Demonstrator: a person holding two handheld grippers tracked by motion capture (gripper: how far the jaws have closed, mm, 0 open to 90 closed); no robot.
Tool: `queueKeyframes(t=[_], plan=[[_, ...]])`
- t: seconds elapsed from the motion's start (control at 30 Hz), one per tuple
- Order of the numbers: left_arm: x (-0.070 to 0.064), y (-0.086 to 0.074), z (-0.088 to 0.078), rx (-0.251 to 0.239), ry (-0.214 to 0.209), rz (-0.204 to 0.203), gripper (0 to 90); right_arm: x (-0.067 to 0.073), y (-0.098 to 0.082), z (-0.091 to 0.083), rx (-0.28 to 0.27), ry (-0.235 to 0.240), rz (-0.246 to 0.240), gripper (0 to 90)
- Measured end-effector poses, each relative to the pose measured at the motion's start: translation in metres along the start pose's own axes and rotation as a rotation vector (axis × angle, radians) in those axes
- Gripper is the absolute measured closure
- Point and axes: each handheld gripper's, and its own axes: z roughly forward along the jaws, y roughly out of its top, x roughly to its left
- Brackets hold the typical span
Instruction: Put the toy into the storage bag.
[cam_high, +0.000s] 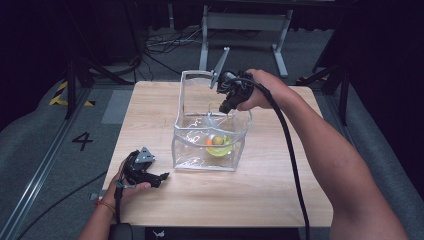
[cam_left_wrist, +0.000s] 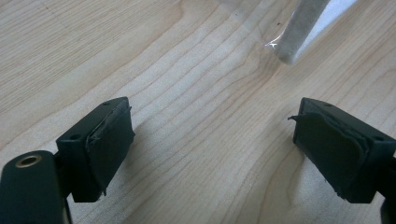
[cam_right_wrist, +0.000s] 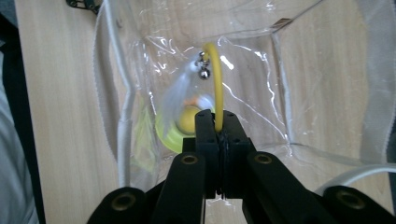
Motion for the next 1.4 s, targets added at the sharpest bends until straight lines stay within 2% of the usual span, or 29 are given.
queueKeyframes(t=[0.17,0.3,0.37,0.47,0.77,0.87,0.97,1.23,1.4], plan=[[0.0,0.0,0.0,0.0,0.0,0.0,12.5,0.0,-0.003,0.01,0.026,0.006,-0.01,88.6],[0.0,0.0,0.0,0.0,-0.002,0.002,12.4,0.002,-0.007,0.017,0.034,0.022,-0.015,88.5],[0.0,0.0,0.0,0.001,-0.007,-0.002,12.4,0.002,-0.008,0.02,0.028,0.03,-0.003,88.5],[0.0,0.0,0.0,0.002,-0.002,-0.001,12.4,0.004,-0.01,0.023,0.042,0.035,-0.014,88.5],[0.0,0.0,0.0,0.002,-0.002,-0.001,12.4,0.008,-0.015,0.026,0.073,0.022,-0.006,87.9],[0.0,0.0,0.0,0.002,-0.002,0.0,12.4,0.008,-0.016,0.028,0.089,0.019,-0.016,86.3],[0.0,0.0,0.0,0.002,-0.002,-0.001,12.4,0.01,-0.019,0.034,0.102,0.016,-0.004,83.4],[0.0,0.0,0.0,0.002,-0.004,-0.002,12.4,0.008,-0.022,0.034,0.078,0.007,0.006,83.1],[0.0,0.0,0.0,0.002,-0.005,-0.003,12.4,0.008,-0.022,0.03,0.072,-0.002,0.012,78.6]])
